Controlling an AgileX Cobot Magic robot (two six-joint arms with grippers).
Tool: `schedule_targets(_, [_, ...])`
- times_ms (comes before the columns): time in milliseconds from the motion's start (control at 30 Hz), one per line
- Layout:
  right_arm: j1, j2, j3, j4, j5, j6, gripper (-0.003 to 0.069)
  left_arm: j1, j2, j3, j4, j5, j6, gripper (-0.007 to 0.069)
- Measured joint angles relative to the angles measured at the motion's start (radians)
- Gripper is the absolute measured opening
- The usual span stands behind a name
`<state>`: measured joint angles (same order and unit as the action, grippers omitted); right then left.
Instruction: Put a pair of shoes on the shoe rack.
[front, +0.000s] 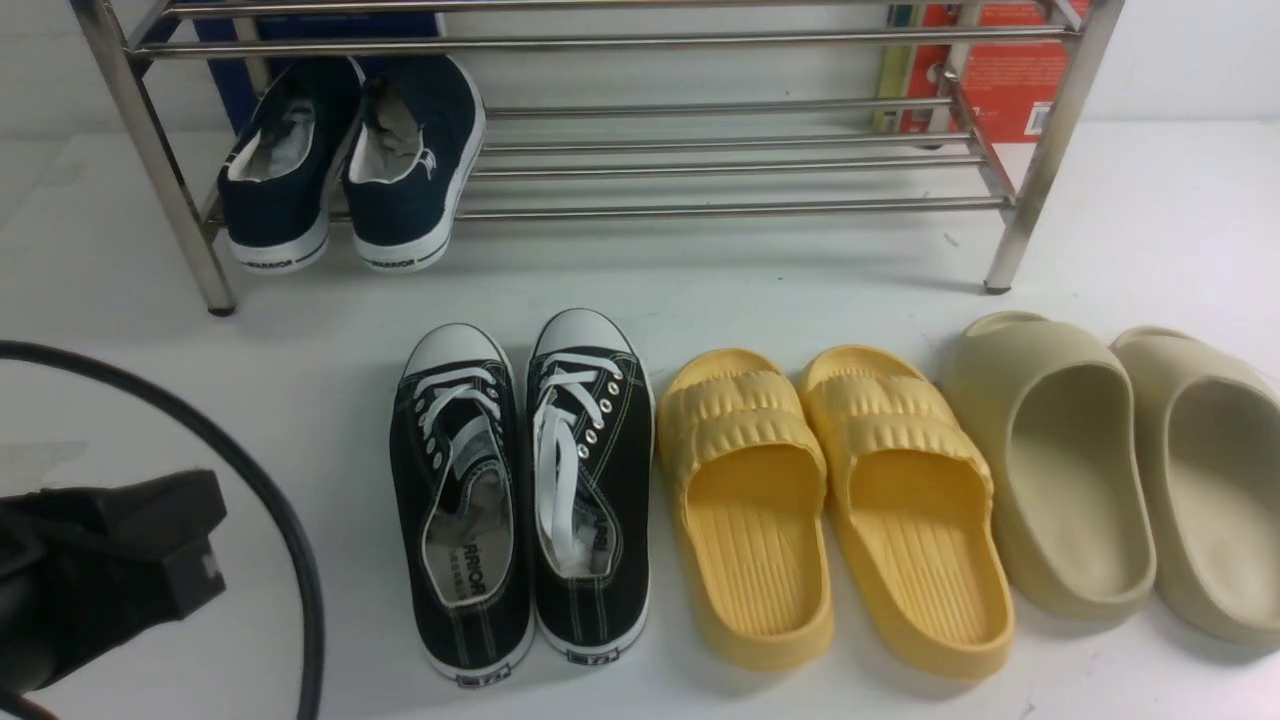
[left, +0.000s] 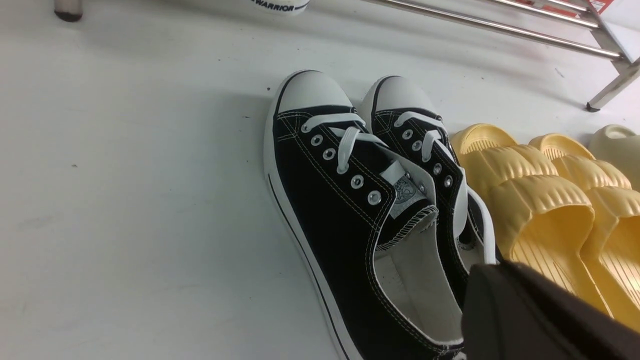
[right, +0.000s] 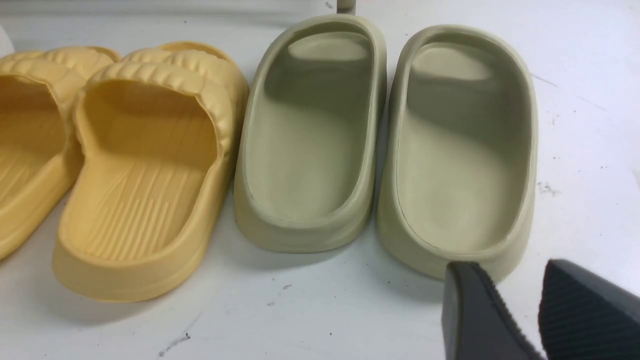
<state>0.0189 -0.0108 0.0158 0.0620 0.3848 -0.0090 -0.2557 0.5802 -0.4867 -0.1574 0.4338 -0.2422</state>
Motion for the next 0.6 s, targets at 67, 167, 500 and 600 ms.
schedule_targets(67, [0.000, 0.000, 0.000, 0.000, 0.000, 0.000, 0.0239, 0.000, 0.000, 0.000, 0.000, 0.003, 0.000, -0.0013])
schedule_targets(167, [0.000, 0.000, 0.000, 0.000, 0.000, 0.000, 0.0239, 0.000, 0.000, 0.000, 0.000, 0.004, 0.000, -0.0013])
schedule_targets(500, [0.000, 0.000, 0.000, 0.000, 0.000, 0.000, 0.0239, 0.000, 0.000, 0.001, 0.000, -0.009, 0.000, -0.0013])
schedule_targets(600, [0.000, 0.000, 0.000, 0.000, 0.000, 0.000, 0.0239, 0.006, -0.023, 0.034, 0.024, -0.028, 0.001, -0.0013])
